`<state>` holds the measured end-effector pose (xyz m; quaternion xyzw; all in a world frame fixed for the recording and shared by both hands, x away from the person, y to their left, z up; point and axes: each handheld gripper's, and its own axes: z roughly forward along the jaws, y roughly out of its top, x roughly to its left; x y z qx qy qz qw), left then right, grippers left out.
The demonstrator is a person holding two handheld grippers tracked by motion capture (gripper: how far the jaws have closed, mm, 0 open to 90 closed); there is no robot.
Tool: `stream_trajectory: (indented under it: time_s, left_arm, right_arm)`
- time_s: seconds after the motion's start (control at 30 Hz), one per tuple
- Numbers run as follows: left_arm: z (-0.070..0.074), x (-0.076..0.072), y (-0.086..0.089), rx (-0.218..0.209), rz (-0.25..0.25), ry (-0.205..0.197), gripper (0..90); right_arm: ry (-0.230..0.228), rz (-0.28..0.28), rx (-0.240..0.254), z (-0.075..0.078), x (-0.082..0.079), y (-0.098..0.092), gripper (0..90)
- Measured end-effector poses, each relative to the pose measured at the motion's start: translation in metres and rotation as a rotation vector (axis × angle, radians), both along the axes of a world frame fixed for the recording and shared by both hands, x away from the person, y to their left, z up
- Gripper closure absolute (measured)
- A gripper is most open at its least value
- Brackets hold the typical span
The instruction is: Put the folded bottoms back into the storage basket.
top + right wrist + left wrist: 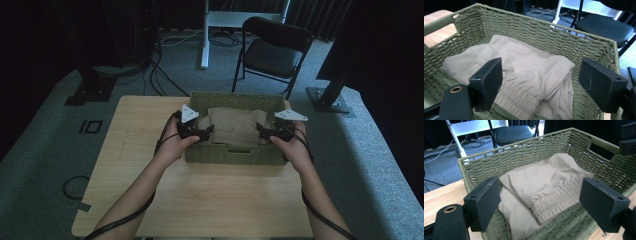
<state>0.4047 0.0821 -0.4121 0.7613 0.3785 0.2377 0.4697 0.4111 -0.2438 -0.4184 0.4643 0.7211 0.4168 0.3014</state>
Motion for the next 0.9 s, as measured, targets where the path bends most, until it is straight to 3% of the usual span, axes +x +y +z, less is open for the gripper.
stream_trajectory:
  time_s: [0.23,0.53,0.63,0.9]
  left_arm:
    - [-0.006,-0.015,0.009,0.014,-0.007,0.002,17.9]
    - [-0.009,-0.027,0.025,0.011,0.009,0.004,17.5]
    - [-0.013,-0.033,0.033,-0.018,0.017,0.025,17.1]
    - [-0.02,-0.048,0.043,0.004,0.022,0.008,16.6]
  right_arm:
    - [-0.02,0.011,0.038,-0.001,-0.022,-0.003,17.5]
    - [-0.037,0.003,0.029,-0.006,-0.04,-0.008,17.1]
    - [-0.037,-0.003,0.032,-0.011,-0.047,-0.012,17.1]
    - [-0.042,-0.031,0.042,-0.021,-0.059,-0.02,17.1]
